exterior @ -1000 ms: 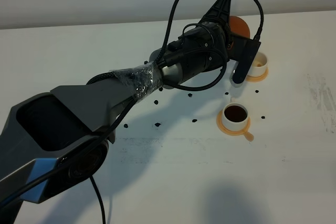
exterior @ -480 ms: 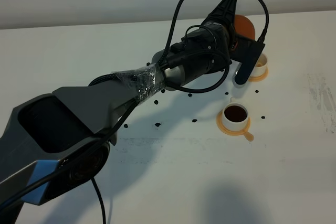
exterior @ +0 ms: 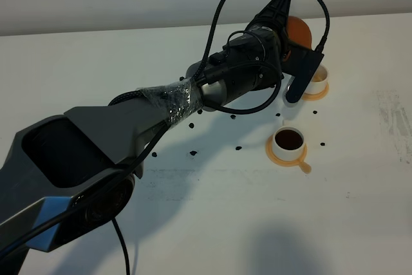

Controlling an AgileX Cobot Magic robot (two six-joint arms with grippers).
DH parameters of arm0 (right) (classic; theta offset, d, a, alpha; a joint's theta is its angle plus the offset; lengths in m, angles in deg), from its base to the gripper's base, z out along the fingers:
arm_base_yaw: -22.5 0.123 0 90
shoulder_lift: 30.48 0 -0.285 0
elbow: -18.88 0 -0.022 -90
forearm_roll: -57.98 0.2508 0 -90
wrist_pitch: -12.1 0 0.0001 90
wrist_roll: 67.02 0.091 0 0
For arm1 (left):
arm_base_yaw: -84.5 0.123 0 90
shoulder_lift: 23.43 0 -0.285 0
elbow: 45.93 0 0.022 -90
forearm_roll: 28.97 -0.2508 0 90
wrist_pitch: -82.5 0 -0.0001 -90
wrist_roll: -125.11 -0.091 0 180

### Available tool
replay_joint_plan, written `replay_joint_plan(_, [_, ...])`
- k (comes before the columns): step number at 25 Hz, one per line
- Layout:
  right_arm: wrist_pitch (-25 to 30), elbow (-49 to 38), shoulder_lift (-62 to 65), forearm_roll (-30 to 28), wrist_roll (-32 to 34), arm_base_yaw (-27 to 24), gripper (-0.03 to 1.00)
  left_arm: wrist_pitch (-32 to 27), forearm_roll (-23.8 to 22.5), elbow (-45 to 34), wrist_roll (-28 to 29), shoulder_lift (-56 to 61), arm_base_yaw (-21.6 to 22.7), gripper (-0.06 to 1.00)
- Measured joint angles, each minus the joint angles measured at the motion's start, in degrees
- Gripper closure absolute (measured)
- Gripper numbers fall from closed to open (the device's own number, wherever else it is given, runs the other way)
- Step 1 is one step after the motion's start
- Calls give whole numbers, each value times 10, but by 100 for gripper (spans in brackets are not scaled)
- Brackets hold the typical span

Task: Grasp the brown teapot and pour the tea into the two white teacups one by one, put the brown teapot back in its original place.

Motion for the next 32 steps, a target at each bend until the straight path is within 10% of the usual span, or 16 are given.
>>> replay_joint_plan(32, [0,0,0,0,0,0,50,-3,-39,0,-13,0,0,83])
